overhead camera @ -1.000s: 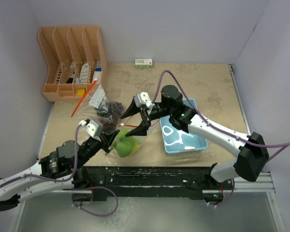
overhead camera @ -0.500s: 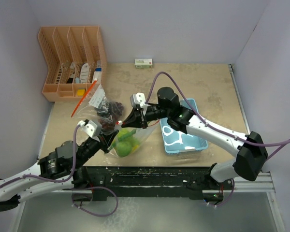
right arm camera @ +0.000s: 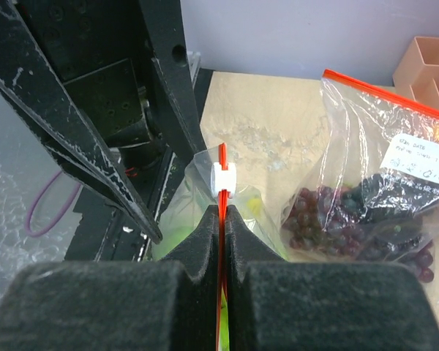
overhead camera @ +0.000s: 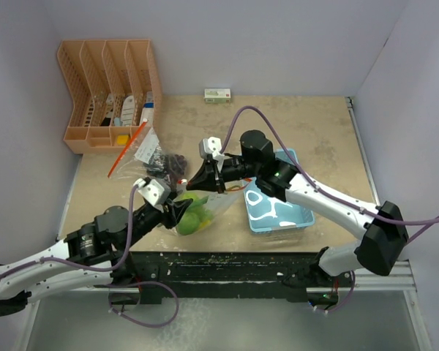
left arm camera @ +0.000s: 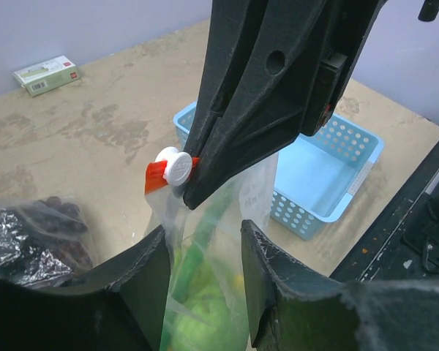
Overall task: Place the food in the zip-top bag and seal the zipper
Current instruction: Zip the zipper food storage bag at the center of the board.
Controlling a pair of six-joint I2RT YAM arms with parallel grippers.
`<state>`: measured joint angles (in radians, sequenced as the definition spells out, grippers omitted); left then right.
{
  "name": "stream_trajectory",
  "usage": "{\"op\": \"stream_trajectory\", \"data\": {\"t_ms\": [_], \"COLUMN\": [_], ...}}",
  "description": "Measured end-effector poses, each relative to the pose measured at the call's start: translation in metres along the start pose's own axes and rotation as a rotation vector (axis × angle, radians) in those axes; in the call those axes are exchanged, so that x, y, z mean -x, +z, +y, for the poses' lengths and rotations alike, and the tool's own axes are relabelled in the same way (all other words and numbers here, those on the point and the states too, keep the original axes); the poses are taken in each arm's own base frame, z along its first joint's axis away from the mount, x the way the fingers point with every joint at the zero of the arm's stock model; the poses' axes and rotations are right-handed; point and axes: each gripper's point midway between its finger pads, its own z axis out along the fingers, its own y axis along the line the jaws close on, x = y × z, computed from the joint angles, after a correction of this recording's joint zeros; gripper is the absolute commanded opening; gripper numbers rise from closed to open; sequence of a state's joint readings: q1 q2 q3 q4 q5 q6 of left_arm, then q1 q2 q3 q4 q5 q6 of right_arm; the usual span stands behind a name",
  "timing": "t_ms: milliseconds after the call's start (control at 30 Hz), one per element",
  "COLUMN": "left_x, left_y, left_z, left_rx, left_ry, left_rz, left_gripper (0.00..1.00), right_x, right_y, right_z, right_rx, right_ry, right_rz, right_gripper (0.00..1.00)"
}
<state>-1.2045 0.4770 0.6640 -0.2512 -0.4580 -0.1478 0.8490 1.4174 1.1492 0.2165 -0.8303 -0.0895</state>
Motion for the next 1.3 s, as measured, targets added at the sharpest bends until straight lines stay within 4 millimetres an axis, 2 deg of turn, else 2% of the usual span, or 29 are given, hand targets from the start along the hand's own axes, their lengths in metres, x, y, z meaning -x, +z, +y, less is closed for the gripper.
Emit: {"op": "stream_trajectory", "data": {"t_ms": [200,500,667,800,900,1033,1100,1167,1233,1300], "left_x": [0.001,0.011,0.023,0.024,0.02,0.002,-0.004,-0.006,-0.006,-0.004], "left_y": [0.005,-0.001,-0.006,-0.005,0.001,0.012,0.015,0.017,0.017,0.016], "left_z": [-0.004,-0.007,-0.012,-0.02,-0.031,-0.045,-0.048,-0.048,-0.047,-0.044], "left_rx": [-0.022,-0.068,-0.107,-0.154,-0.201,-0.257,-0.263,-0.264,-0.258,-0.246], "left_ry": [0.056,0.109,0.121,0.141,0.165,0.194,0.201,0.203,0.203,0.195], "left_rz": [-0.001,-0.039,-0.072,-0.081,-0.067,0.001,0.021,0.031,0.032,0.022], "left_gripper": [0.44,0.43,0.47,0.49,0.49,0.48,0.46,0.37,0.18,0.05], "right_x": [0.002,0.01,0.01,0.006,0.007,0.007,0.006,0.005,0.004,0.005], "right_y": [-0.004,-0.017,-0.021,-0.022,-0.022,-0.022,-0.023,-0.024,-0.024,-0.024], "right_z": [0.007,0.027,0.034,0.037,0.038,0.039,0.041,0.043,0.044,0.047], "right_rx": [0.022,0.085,0.107,0.122,0.127,0.133,0.142,0.148,0.155,0.172], "right_ry": [-0.006,-0.045,-0.059,-0.054,-0.058,-0.057,-0.05,-0.042,-0.037,-0.039], "right_rz": [0.005,0.025,0.038,0.049,0.048,0.048,0.051,0.057,0.059,0.058], "right_gripper": [0.0,0.0,0.0,0.0,0.0,0.0,0.0,0.0,0.0,0.0]}}
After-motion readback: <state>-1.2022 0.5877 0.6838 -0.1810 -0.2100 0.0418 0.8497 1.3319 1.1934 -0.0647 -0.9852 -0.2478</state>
